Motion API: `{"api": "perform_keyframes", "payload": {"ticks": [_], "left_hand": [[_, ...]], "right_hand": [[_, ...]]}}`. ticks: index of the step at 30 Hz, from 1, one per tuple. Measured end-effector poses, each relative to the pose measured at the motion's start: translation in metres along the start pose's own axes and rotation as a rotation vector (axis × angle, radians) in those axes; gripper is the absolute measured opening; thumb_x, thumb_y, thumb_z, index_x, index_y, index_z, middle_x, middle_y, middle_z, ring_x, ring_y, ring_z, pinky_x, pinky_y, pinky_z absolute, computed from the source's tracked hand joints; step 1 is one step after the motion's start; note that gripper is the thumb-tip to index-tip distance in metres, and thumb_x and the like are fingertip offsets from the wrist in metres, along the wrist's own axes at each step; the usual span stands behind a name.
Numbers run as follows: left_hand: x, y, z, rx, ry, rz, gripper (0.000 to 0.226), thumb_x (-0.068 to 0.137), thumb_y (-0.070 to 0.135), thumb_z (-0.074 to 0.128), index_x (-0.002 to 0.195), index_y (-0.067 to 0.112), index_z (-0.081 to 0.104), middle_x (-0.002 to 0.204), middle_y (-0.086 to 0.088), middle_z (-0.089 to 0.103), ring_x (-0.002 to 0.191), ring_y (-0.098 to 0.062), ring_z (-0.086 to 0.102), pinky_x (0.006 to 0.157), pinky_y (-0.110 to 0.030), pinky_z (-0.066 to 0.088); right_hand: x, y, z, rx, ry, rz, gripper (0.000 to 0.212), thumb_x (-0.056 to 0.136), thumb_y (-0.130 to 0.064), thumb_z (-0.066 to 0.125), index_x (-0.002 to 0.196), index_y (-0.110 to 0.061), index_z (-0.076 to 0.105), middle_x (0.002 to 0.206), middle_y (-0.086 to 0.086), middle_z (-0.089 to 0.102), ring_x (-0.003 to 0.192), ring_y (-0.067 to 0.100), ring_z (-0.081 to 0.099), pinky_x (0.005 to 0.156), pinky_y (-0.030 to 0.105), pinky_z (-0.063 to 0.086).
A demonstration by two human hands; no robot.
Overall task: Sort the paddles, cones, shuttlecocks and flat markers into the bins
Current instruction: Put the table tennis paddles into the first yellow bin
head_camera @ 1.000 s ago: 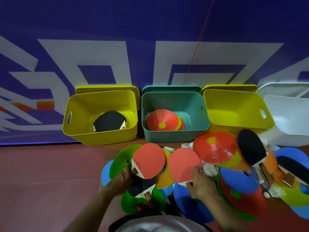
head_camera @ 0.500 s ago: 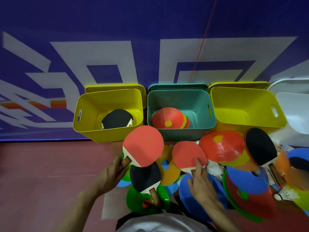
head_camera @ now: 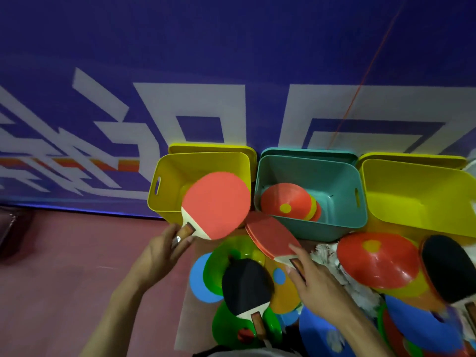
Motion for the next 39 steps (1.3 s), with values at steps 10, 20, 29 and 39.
{"api": "perform_keyframes", "payload": {"ticks": [10, 20, 29, 39], "left_hand": [[0.148, -0.086, -0.036, 0.298, -0.225, -0.249, 0.042, 0.1, 0.045, 0.047, 0.106, 0.004, 0.055, 0.106, -0.02, 0.061, 0.103, -0.039, 0.059, 0.079, -0.04, 0.043], [0.21, -0.161, 0.028, 0.596, -0.853, -0.39, 0.069, 0.095, 0.067, 0.037, 0.152, 0.027, 0.034, 0.153, -0.005, 0.041, 0.137, -0.029, 0.042, 0.113, -0.04, 0.033], [0.202, -0.127, -0.025, 0.503, -0.476, -0.209, 0.037, 0.099, 0.027, 0.041, 0.113, 0.001, 0.064, 0.117, -0.022, 0.064, 0.106, -0.039, 0.063, 0.079, -0.038, 0.051], [0.078, -0.098, -0.062, -0.183, 0.089, -0.004, 0.024, 0.106, 0.034, 0.041, 0.107, 0.023, 0.063, 0.096, 0.008, 0.066, 0.091, -0.008, 0.062, 0.077, -0.024, 0.047]], "right_hand": [[0.047, -0.063, -0.012, 0.109, 0.04, -0.061, 0.052, 0.098, -0.051, 0.044, 0.146, -0.051, 0.025, 0.141, -0.012, 0.052, 0.127, 0.006, 0.05, 0.1, 0.026, 0.043], [0.114, -0.095, -0.01, -0.045, 0.053, -0.027, 0.053, 0.104, -0.037, 0.035, 0.154, -0.034, 0.02, 0.153, 0.002, 0.041, 0.139, 0.017, 0.041, 0.106, 0.028, 0.037], [0.254, -0.136, 0.058, -0.365, -0.082, -0.096, 0.054, 0.105, -0.035, 0.034, 0.155, -0.029, 0.014, 0.138, 0.013, 0.049, 0.126, 0.036, 0.046, 0.1, 0.049, 0.042], [0.28, -0.132, 0.072, -0.263, -0.09, 0.058, 0.041, 0.093, -0.009, 0.048, 0.13, -0.017, 0.064, 0.128, 0.013, 0.063, 0.115, 0.028, 0.058, 0.096, 0.03, 0.043]]}}
Point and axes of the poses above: each hand's wrist, its own x-axis towards the middle knuckle, its own z-axis out of the palm, y = z × x, the point moved 3 cm from there along x, towards the middle knuckle
